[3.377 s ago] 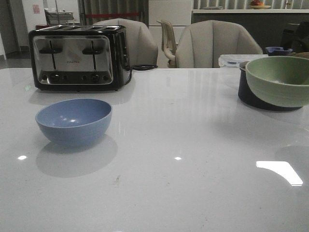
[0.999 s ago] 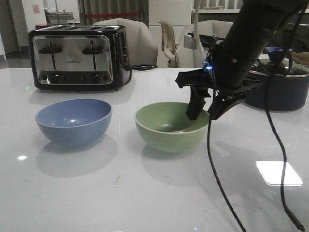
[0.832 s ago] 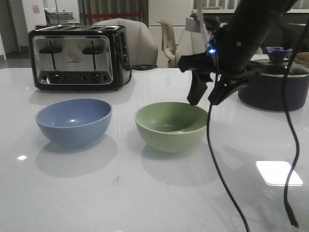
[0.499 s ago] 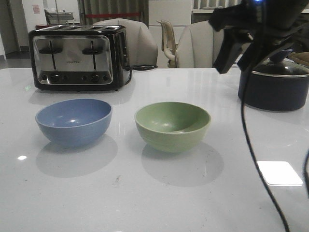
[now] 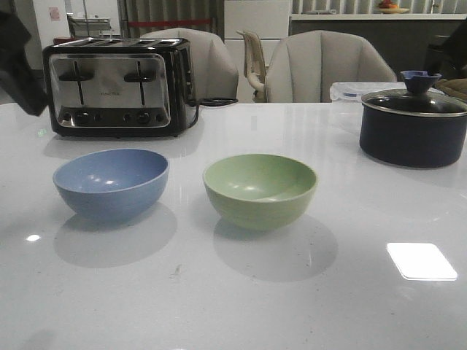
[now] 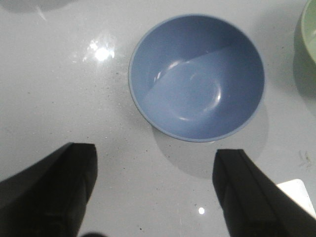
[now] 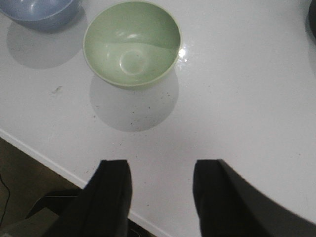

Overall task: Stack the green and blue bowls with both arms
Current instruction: 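Grasp the rim of the light blue bowl with the left gripper, then carry the blue bowl over the green bowl with the left gripper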

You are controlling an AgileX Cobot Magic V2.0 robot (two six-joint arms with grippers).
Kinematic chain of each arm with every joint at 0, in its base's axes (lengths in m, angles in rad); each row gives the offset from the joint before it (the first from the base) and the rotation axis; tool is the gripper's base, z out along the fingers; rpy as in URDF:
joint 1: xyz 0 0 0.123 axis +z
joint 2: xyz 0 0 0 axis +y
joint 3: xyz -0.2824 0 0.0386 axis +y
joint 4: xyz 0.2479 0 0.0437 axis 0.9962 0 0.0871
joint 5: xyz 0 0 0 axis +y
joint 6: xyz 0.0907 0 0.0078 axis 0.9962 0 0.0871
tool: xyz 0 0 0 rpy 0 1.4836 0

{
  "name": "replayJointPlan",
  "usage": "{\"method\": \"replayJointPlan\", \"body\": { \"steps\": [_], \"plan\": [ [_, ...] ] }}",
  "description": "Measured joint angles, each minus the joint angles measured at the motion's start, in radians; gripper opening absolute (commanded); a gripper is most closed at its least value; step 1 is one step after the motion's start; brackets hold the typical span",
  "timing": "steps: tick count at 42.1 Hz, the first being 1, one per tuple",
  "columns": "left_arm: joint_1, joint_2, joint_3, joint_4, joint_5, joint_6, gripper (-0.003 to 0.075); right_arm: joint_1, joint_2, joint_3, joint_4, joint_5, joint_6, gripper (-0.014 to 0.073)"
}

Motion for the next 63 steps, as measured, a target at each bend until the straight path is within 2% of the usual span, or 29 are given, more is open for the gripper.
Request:
{"method": "replayJointPlan", "body": {
  "steps": [16, 27, 33, 45, 52, 63],
  "plan": [
    [0.000, 0.272, -0.150, 0.021, -0.021, 0.000, 0.0530, 0.000, -0.236, 0.032, 0.000, 0.085, -0.001, 0.0421],
    [0.000, 0.441, -0.259, 0.071, -0.031, 0.000, 0.0524, 0.000, -0.261, 0.032, 0.000, 0.117, -0.002, 0.0421],
    [0.000, 0.506, -0.292, 0.071, -0.037, 0.001, 0.0417, 0.000, -0.261, 0.032, 0.000, 0.117, -0.002, 0.0421],
    [0.000, 0.540, -0.307, 0.073, -0.030, 0.001, 0.0097, 0.000, -0.261, 0.032, 0.000, 0.117, -0.002, 0.0421],
    [0.000, 0.516, -0.314, 0.084, -0.003, -0.001, 0.0101, 0.000, -0.261, 0.032, 0.000, 0.117, -0.002, 0.0421],
    [0.000, 0.388, -0.326, 0.144, 0.119, 0.002, 0.0101, 0.000, -0.261, 0.032, 0.000, 0.117, -0.002, 0.0421]
  ]
}}
